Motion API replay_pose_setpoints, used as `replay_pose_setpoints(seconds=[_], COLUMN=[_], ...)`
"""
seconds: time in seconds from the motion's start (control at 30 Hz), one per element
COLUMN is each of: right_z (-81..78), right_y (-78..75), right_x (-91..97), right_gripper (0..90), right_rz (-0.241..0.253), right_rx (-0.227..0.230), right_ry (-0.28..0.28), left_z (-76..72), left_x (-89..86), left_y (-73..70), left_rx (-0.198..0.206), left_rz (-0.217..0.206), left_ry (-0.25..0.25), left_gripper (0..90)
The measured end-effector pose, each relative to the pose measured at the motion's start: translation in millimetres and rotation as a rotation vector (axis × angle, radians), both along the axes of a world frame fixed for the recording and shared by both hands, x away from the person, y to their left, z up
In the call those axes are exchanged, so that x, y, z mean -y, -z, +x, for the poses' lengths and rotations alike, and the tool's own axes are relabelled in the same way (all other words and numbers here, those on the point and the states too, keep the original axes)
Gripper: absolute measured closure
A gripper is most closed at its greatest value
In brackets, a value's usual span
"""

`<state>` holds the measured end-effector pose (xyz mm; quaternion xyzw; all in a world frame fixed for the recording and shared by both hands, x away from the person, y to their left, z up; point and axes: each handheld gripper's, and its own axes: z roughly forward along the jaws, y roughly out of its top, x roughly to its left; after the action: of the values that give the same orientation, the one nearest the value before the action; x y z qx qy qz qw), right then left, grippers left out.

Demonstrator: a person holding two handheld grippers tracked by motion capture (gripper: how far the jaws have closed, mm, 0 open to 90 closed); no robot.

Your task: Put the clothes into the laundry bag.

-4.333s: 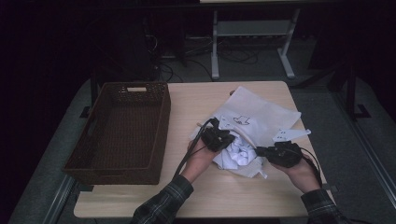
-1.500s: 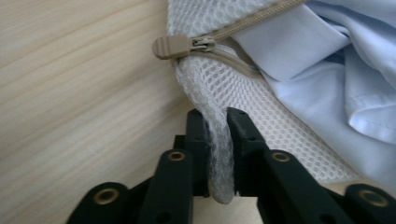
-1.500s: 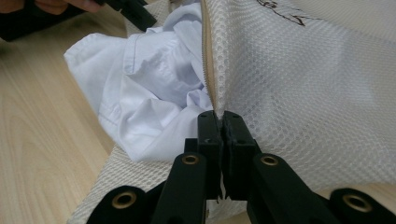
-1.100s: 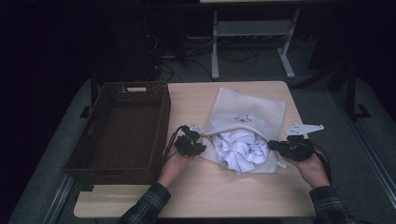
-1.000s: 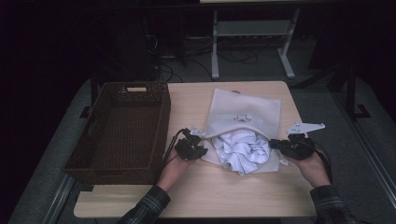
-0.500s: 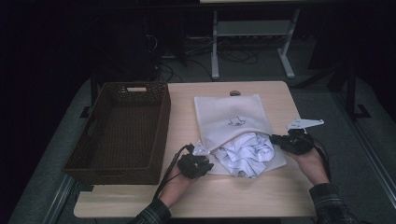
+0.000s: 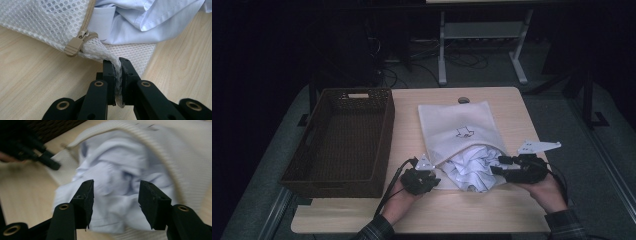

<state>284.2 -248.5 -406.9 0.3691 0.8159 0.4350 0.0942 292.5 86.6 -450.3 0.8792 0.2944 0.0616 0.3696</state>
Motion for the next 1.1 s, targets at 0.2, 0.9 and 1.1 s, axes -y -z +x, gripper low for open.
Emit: replay_pose_setpoints(seconds=[0.2, 0.9, 1.1], right_z=[-25.0, -12.4, -9.9], right_y=[9.0, 28.1, 38.2], right_x=[-21.4, -36.9, -46.9], right_gripper=[45.2, 41.3, 38.0], right_rz=[-0.028, -0.026, -0.058], right_rx=[-0.027, -0.071, -0.107], right_ry=[-0.072, -0.030, -0.046], left_z=[-0.4, -1.3, -1.8], left_x=[0.5, 1.5, 2.4], left_y=[1.3, 2.0, 2.3], left_rx=[0.003, 0.003, 0.003], left_rz=[0.005, 0.014, 0.019], left_ry=[0.002, 0.001, 0.003], left_gripper=[83.9, 84.0, 84.1])
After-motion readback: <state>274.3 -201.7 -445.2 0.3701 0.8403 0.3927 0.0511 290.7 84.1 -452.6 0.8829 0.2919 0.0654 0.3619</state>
